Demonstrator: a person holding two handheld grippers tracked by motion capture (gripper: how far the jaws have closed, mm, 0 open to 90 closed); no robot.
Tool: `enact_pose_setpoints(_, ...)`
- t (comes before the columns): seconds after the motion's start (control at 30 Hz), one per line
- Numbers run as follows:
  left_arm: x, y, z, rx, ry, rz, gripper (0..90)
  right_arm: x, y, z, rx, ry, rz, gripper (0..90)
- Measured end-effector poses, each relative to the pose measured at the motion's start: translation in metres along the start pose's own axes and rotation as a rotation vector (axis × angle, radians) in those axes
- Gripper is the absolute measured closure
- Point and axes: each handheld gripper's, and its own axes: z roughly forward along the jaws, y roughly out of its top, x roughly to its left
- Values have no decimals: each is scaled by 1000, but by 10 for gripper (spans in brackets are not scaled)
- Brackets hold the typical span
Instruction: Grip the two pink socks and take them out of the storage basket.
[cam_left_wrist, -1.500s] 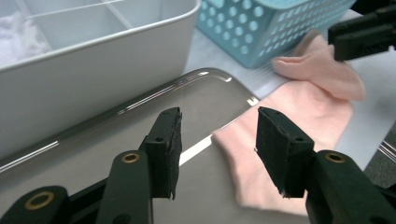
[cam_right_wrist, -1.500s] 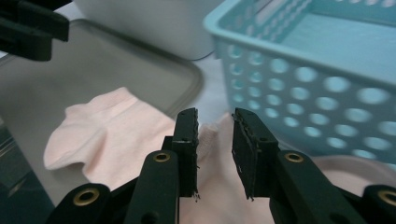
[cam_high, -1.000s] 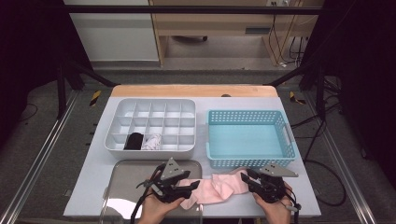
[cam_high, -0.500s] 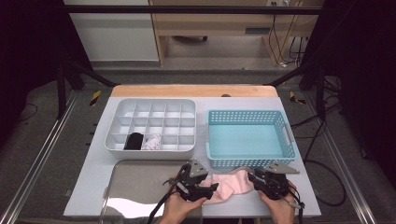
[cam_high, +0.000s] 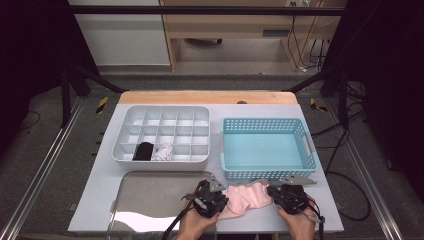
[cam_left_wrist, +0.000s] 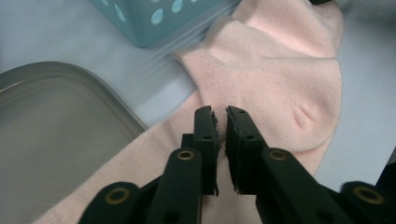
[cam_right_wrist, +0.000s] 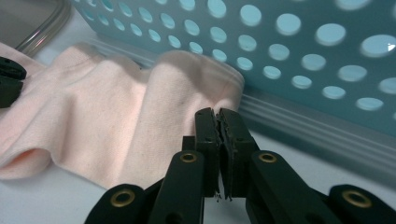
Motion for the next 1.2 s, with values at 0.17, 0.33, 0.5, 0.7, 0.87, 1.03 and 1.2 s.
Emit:
enact_pose_setpoints(0.17, 5, 0, -6, -36, -33, -6, 873, 1, 2, -11, -43, -7, 4, 871)
enact_pose_setpoints(0.33, 8, 1, -20, -85, -61, -7, 878, 4, 5, -20, -77, -7, 4, 872)
enact_pose_setpoints(0.5, 10, 2, -27, -89, -72, 5, 878, 7, 4, -17, -50, 1, 6, 871)
enact_pose_setpoints(0.7, 12, -2, -17, -66, -53, -7, 805, 9, 1, -6, 10, 4, -6, 819)
enact_pose_setpoints(0.87, 12, -1, -10, -103, -59, -6, 602, 6, 1, -11, -66, 5, -5, 725)
enact_pose_setpoints(1.03, 9, -3, 2, -69, -44, 8, 662, 2, -2, -2, -49, 1, -1, 705)
enact_pose_setpoints(1.2, 4, -3, 2, -69, -15, 26, 841, 1, -3, 2, -12, 18, 12, 825)
